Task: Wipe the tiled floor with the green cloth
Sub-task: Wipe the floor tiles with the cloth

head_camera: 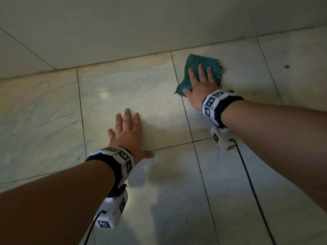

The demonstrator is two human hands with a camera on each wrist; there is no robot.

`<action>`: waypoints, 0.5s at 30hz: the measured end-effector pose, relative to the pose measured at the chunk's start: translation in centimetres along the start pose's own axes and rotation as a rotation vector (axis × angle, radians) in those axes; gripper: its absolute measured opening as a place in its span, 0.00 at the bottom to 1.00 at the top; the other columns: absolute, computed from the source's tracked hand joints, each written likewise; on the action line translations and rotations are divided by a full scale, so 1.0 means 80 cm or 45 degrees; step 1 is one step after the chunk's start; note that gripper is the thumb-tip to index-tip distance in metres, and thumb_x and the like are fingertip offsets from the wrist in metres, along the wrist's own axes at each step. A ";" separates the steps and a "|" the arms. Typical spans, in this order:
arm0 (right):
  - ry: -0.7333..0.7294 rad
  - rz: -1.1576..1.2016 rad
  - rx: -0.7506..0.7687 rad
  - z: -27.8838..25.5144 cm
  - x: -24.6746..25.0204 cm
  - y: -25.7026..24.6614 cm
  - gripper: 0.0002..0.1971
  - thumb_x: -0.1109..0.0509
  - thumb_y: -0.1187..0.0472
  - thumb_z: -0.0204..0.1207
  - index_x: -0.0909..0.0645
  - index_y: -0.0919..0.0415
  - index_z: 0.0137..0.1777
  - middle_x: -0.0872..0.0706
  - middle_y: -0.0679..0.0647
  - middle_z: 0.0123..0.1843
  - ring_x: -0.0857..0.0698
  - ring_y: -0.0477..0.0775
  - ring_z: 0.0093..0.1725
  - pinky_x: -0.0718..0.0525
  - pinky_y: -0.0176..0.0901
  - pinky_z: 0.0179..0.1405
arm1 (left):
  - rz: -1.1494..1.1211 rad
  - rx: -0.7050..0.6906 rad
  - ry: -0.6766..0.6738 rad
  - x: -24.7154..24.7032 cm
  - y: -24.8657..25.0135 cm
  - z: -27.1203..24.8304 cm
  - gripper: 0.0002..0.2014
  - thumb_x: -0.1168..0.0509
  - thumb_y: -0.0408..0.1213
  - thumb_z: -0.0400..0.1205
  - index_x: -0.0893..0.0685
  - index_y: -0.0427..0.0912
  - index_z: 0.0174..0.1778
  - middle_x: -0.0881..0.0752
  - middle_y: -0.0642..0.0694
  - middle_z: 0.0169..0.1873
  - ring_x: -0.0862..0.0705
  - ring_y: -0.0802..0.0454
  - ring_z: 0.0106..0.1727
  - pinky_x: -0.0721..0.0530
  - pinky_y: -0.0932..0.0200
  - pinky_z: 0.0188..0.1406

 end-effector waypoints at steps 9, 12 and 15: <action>-0.197 -0.212 0.160 -0.260 -0.145 -0.001 0.44 0.45 0.40 0.86 0.76 0.50 0.83 0.73 0.57 0.87 0.70 0.65 0.85 0.60 0.57 0.84 | 0.051 -0.018 0.006 0.006 0.007 -0.005 0.68 0.22 0.62 0.68 0.67 0.45 0.86 0.73 0.43 0.84 0.70 0.36 0.84 0.55 0.29 0.82; -0.216 -0.199 0.156 -0.289 -0.172 0.007 0.45 0.44 0.39 0.86 0.80 0.48 0.78 0.74 0.55 0.87 0.72 0.63 0.85 0.63 0.54 0.82 | 0.053 -0.026 0.022 0.006 0.005 -0.006 0.67 0.22 0.62 0.68 0.67 0.45 0.86 0.72 0.43 0.84 0.69 0.36 0.85 0.56 0.30 0.83; -0.172 -0.171 0.163 -0.274 -0.164 0.010 0.44 0.46 0.37 0.85 0.78 0.48 0.82 0.73 0.55 0.87 0.71 0.63 0.85 0.60 0.58 0.86 | 0.062 -0.040 0.043 0.006 0.007 -0.005 0.67 0.22 0.62 0.68 0.66 0.45 0.86 0.71 0.43 0.84 0.69 0.36 0.85 0.55 0.30 0.83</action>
Point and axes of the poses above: each hand's wrist, its own z-axis towards the middle knuckle, its own x-axis out of the back of the hand, y = z × x, the point moved 10 cm from there along z, towards the middle knuckle
